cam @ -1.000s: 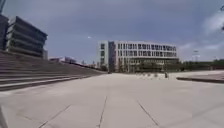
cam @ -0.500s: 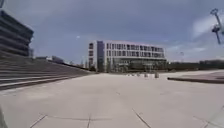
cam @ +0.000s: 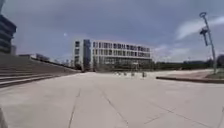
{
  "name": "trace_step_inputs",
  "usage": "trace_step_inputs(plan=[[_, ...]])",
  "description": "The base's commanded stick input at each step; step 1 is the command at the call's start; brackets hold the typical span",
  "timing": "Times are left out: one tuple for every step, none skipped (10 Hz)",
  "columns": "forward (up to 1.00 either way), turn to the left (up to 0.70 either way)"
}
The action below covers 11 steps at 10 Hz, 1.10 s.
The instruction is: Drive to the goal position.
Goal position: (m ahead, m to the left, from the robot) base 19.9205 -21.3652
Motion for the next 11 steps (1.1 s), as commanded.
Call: trace_step_inputs(plan=[[1.00, -0.37], [1.00, -0.37], [1.00, -0.37], [1.00, -0.33], [1.00, -0.11], [1.00, -0.06], [1.00, -0.01], [1.00, 0.00], [1.00, 0.00], [1.00, 0.00], [1.00, 0.00]])
